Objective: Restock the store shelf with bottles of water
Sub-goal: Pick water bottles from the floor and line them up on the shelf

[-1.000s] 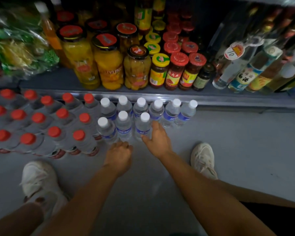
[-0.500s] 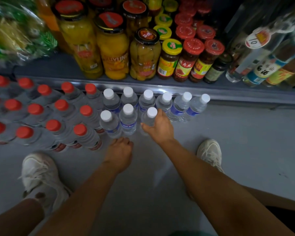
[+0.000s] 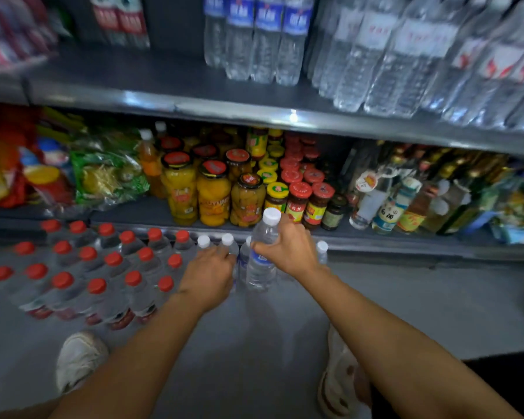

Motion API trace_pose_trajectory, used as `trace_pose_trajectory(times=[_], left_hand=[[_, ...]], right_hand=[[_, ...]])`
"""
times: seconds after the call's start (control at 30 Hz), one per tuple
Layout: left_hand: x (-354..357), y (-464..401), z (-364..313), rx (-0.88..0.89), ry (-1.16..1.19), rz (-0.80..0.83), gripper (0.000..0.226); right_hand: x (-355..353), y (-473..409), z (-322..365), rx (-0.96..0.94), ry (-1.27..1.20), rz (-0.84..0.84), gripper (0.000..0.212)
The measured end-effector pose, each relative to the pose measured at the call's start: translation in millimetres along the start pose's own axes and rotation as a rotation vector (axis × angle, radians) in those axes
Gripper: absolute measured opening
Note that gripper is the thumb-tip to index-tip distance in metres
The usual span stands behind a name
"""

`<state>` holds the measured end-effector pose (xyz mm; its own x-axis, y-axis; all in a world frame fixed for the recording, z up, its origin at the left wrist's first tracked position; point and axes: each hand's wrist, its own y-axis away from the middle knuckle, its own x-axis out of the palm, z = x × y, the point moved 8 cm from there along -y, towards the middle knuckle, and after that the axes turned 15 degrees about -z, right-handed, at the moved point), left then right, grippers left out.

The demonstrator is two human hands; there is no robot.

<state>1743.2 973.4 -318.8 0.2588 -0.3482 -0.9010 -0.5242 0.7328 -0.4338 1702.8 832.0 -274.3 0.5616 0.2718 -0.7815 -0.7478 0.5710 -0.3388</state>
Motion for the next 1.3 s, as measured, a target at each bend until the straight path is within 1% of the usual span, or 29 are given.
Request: trace_pose_trajectory(times=[0.13, 0.23, 0.3, 0.4, 0.5, 0.57, 0.63, 0.7, 0.83, 1.0, 1.17, 1.3], left_hand=[[-78.7, -36.0, 9.8, 0.038, -0.067, -0.146, 0.025], [-139.8, -63.7, 18.2, 0.036, -0.135, -0.216, 0.023], [-172.4, -83.7, 27.7, 0.008, -0.166, -0.247, 0.020], [-214.3, -114.8, 47.0, -0.043, -0.182, -0.341, 0.025], [-244.0, -147.7, 63.0, -0.061, -0.233, -0.351, 0.026], [-258.2, -170.6, 73.4, -0.073, -0.256, -0.364, 0.027], [-267.5, -192.5, 83.4, -0.077, -0.281, -0.393, 0.027], [-271.1, -213.5, 94.6, -0.074, -0.300, -0.414, 0.029], [-266.3, -250.2, 120.9, -0.081, -0.307, -0.433, 0.030], [-246.5, -279.3, 154.7, -0.083, -0.284, -0.423, 0.028], [-224.2, -300.5, 187.9, -0.111, -0.286, -0.376, 0.028], [-210.3, -317.3, 208.9, -0.105, -0.283, -0.357, 0.029]], right_hand=[[-66.4, -26.2, 58.7, -0.111, -0.029, -0.084, 0.056], [-111.9, -49.1, 97.9, -0.158, -0.036, -0.135, 0.051], [-138.3, -67.0, 122.3, -0.199, -0.052, -0.187, 0.051], [-169.7, -97.1, 154.9, -0.244, -0.070, -0.250, 0.054], [-199.8, -128.8, 185.1, -0.283, -0.087, -0.319, 0.052], [-216.2, -150.3, 202.2, -0.303, -0.084, -0.351, 0.046], [-226.5, -172.5, 215.7, -0.320, -0.078, -0.377, 0.042], [-232.1, -194.5, 227.7, -0.348, -0.086, -0.413, 0.044], [-225.1, -238.9, 244.2, -0.373, -0.088, -0.441, 0.043], [-191.1, -288.0, 250.9, -0.378, -0.068, -0.426, 0.049], [-153.3, -326.2, 254.0, -0.355, -0.052, -0.393, 0.053], [-130.7, -353.2, 257.3, -0.333, -0.030, -0.379, 0.052]])
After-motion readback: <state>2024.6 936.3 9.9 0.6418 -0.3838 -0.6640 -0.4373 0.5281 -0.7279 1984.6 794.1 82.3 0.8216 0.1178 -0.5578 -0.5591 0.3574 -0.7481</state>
